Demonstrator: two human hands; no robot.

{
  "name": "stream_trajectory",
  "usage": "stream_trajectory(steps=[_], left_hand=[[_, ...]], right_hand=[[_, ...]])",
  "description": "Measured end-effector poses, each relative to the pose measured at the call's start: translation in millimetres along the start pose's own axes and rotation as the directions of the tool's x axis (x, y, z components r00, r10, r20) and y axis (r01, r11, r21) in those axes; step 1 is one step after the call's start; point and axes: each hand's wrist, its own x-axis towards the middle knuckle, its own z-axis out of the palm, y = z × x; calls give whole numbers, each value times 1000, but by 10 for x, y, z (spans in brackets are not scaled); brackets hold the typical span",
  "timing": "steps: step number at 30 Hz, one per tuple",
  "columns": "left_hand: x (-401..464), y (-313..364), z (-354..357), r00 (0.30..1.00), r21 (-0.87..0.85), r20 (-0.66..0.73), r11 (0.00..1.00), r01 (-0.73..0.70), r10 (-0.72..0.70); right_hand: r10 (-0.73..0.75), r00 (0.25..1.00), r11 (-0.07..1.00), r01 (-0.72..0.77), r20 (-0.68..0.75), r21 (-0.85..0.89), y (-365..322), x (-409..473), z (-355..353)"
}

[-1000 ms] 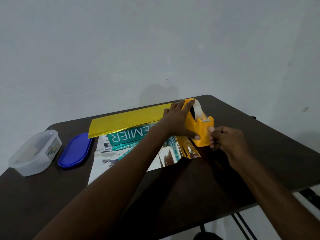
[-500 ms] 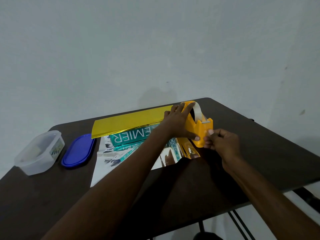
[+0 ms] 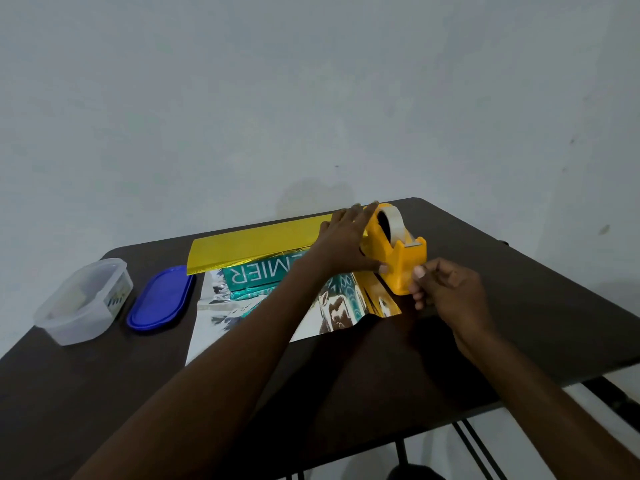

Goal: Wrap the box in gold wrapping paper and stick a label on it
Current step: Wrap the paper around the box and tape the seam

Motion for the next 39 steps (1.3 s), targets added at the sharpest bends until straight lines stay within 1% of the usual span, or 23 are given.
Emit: stream_trajectory(steps=[6, 8, 11, 12, 15, 17, 22, 24, 27, 29, 32, 36, 39], left_hand=[[-309, -520, -328, 979, 15, -193, 998, 62, -58], [-469, -725, -419, 960, 2, -253, 992, 125, -120], [-676, -939, -528, 907, -60, -335, 966, 252, -257], [-751, -1004, -564, 897, -61, -334, 957, 284, -288], [-876, -1100, -556, 903, -64, -275, 943, 325, -330], [-929, -1143, -509, 914, -59, -256, 949, 310, -315], [-990, -1200, -449, 910, -32, -307, 959, 281, -277], [-996, -1207, -446, 908, -26, -320, 960, 277, -271], [-1026, -1209, -464, 911, -34, -315, 962, 271, -267], [-1067, -1251, -480, 915, -22, -306, 962, 271, -264], [-1200, -1411, -561, 906, 15, -308, 951, 309, -290], [-1347, -1573, -619, 912, 72, -314, 951, 300, -264], [-1368, -1587, -601, 905, 39, -325, 953, 301, -273]], right_hand=[[-128, 978, 989, 137, 165, -50, -261, 77, 178], [-195, 949, 972, 220, 247, -78, -343, 159, 298], [-279, 893, 935, 337, 353, -112, -460, 330, 526], [-297, 873, 921, 369, 386, -127, -501, 383, 650], [-334, 813, 859, 472, 478, -201, -580, 556, 948], [-323, 783, 832, 503, 532, -235, -609, 677, 1121], [-332, 725, 775, 574, 604, -263, -665, 881, 1519], [-327, 690, 750, 605, 645, -268, -699, 929, 1668], [-256, 644, 711, 631, 721, -310, -700, 976, 1822], [-222, 633, 697, 635, 741, -334, -662, 1000, 1859], [-221, 621, 692, 644, 752, -328, -644, 1029, 1859], [-209, 599, 650, 676, 773, -347, -636, 1038, 1898], [-215, 592, 619, 698, 777, -361, -657, 1015, 1918]])
